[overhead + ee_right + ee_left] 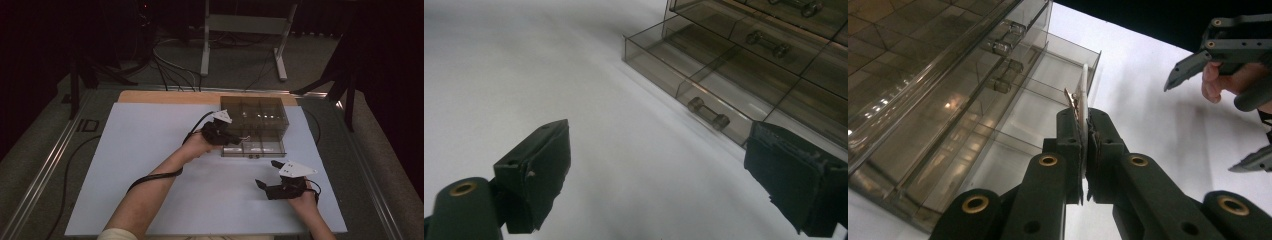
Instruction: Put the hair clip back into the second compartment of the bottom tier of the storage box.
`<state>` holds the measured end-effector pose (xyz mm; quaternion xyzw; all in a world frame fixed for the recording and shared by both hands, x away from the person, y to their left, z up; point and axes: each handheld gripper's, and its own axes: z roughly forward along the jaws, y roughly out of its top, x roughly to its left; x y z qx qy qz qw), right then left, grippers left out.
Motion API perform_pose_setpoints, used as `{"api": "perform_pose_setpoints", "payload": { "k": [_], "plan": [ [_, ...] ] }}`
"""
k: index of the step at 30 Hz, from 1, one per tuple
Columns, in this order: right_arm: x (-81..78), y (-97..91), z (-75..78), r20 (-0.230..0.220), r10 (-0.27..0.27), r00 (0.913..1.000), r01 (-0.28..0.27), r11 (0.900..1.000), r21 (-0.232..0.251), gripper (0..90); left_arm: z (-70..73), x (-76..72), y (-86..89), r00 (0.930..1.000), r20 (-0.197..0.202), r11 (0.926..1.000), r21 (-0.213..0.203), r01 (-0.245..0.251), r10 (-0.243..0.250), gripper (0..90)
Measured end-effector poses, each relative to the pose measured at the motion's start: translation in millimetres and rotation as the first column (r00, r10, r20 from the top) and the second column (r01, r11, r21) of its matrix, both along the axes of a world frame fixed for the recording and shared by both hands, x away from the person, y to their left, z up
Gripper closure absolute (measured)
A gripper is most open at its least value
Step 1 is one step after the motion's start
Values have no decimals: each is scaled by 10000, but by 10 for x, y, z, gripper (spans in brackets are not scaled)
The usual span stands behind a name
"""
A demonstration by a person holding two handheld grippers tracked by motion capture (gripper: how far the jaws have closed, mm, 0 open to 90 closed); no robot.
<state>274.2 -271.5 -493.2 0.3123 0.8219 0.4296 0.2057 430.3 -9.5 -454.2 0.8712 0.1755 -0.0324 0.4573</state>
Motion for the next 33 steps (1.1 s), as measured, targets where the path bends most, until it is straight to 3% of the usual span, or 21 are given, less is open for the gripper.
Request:
{"api": "perform_pose_setpoints", "payload": {
  "k": [17,33],
  "plan": [
    [-4,-4,9,74,2,10000,-2,10000,-52,116,-33,82,-339,9997,-6,9997,93,-241,241,860],
    [-4,-17,19,105,2,9999,-2,10000,7,117,-207,123,-514,9982,-148,9960,691,-570,582,859]
  ]
}}
